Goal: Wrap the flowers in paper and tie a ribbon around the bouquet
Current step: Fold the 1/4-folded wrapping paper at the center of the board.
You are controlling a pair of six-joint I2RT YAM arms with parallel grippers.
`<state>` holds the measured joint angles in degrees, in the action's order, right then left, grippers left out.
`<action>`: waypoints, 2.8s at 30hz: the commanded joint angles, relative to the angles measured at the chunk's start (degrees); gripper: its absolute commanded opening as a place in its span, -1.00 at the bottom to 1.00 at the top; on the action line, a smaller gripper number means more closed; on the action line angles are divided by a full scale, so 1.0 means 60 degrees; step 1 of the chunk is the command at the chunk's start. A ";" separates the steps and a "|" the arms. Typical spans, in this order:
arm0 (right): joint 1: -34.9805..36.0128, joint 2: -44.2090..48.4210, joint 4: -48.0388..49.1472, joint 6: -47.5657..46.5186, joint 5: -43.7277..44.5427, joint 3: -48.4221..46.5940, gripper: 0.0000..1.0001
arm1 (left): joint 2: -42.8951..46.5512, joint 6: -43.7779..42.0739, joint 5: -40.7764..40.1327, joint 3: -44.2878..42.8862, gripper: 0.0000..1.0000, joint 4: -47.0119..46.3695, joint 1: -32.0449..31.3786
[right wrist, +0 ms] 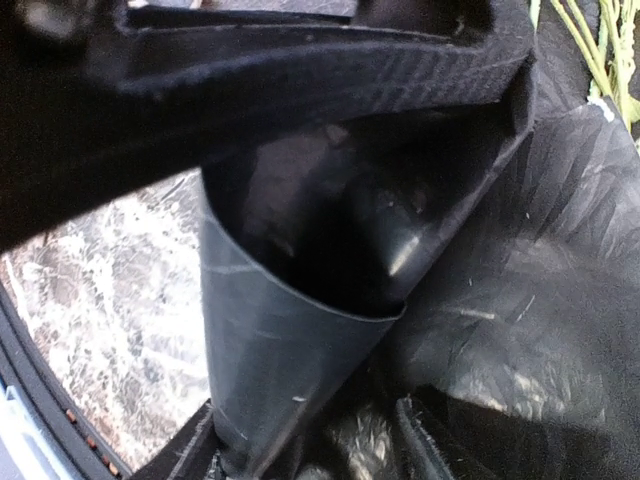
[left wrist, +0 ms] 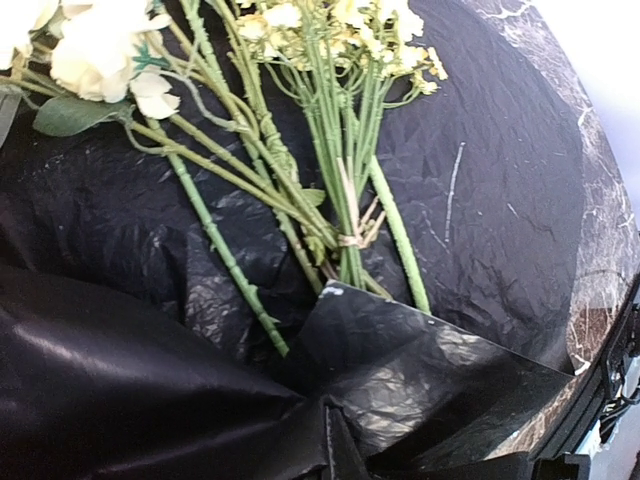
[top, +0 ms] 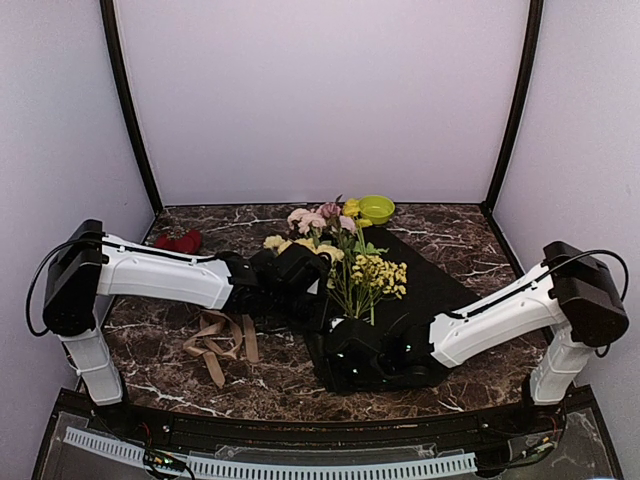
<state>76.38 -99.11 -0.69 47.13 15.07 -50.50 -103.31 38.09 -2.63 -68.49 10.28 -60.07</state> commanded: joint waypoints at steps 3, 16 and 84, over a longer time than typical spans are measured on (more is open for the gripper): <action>0.0147 -0.0137 0.0079 -0.0006 0.0405 -0.0470 -0.06 | -0.0024 -0.0197 0.0068 -0.0231 -1.00 -0.0002 -0.0080; 0.0031 0.0733 0.1253 0.1048 -0.0197 0.1116 -0.85 | -0.0096 -0.0721 -0.0081 -0.0693 -0.92 0.0383 -0.0080; -0.1163 0.2389 0.2054 0.2018 0.0207 0.2982 -0.63 | -0.2109 -0.2724 0.0448 -0.3012 0.19 0.0958 0.1575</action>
<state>70.65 -85.67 12.43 59.72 14.72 -34.24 -116.46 22.24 -0.40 -86.76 16.36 -50.63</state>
